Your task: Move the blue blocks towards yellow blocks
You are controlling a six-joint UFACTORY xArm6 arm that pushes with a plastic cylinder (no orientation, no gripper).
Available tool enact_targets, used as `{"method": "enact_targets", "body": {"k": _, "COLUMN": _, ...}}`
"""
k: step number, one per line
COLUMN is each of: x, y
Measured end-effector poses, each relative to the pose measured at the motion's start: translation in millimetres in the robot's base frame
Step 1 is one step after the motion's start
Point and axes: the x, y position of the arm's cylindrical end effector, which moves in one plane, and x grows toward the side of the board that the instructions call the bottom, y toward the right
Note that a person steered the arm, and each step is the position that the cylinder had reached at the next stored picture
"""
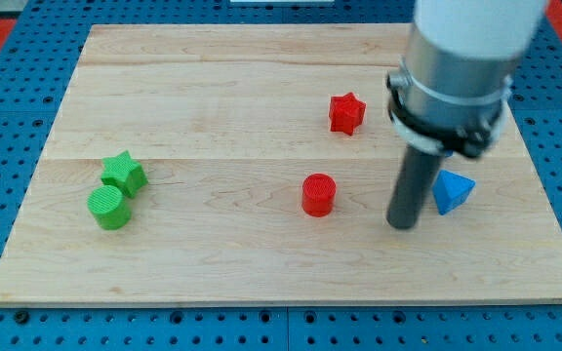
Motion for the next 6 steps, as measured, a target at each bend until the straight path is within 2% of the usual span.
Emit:
{"method": "enact_targets", "body": {"k": 1, "x": -9, "y": 12}}
{"method": "enact_targets", "body": {"k": 2, "x": -49, "y": 13}}
{"method": "enact_targets", "body": {"k": 3, "x": -40, "y": 23}}
{"method": "enact_targets", "body": {"k": 4, "x": 9, "y": 33}}
{"method": "enact_targets", "body": {"k": 5, "x": -10, "y": 52}}
{"method": "enact_targets", "body": {"k": 6, "x": -46, "y": 38}}
